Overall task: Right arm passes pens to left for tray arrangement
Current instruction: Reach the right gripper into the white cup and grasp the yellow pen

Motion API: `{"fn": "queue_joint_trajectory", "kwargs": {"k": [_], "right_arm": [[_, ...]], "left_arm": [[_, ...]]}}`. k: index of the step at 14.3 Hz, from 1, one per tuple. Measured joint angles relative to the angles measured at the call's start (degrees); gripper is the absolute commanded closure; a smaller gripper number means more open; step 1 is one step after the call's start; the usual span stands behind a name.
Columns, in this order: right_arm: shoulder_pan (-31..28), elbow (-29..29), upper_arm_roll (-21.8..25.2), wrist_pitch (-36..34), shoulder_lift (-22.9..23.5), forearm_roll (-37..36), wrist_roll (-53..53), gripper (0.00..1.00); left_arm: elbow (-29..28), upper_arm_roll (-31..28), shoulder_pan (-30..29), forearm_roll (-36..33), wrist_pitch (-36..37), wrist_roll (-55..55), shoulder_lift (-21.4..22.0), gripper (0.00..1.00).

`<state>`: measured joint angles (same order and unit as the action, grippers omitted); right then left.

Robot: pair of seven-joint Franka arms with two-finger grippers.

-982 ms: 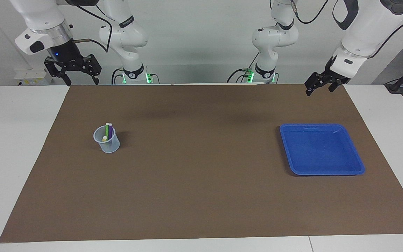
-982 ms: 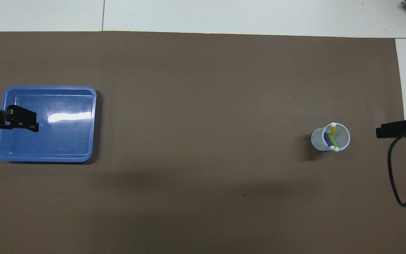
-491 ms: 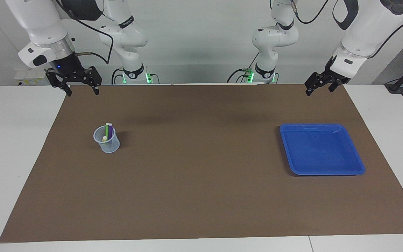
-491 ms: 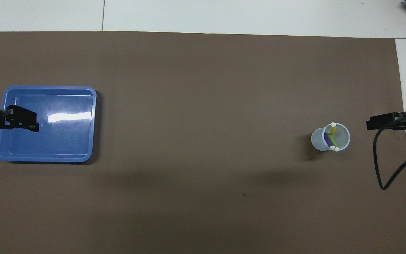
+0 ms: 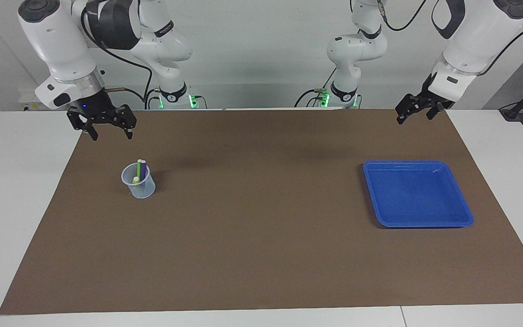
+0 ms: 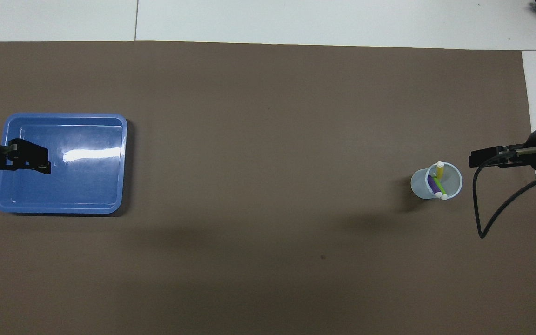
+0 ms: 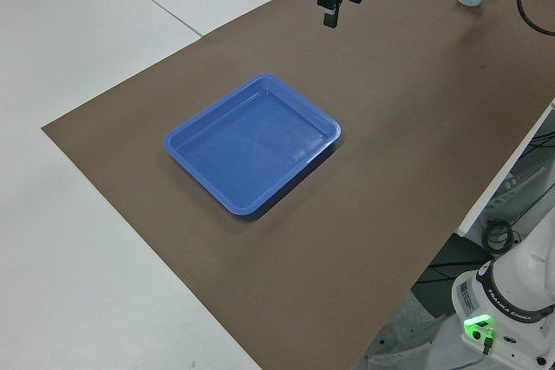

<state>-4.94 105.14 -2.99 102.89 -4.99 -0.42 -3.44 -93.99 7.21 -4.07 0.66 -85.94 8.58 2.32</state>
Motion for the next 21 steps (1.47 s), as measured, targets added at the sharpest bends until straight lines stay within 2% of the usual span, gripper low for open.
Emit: {"fn": "queue_joint_trajectory", "kwargs": {"k": [16,21], "right_arm": [[2.2,3.5,-0.1,15.5,10.6,-2.9,0.0,0.01],[2.4,7.4,-0.1,17.3,10.9,-3.0,0.3,0.01]], "left_arm": [[0.0,0.0,0.0,0.0,0.0,0.0,0.0,0.0],[0.0,0.0,0.0,0.0,0.0,0.0,0.0,0.0]]}}
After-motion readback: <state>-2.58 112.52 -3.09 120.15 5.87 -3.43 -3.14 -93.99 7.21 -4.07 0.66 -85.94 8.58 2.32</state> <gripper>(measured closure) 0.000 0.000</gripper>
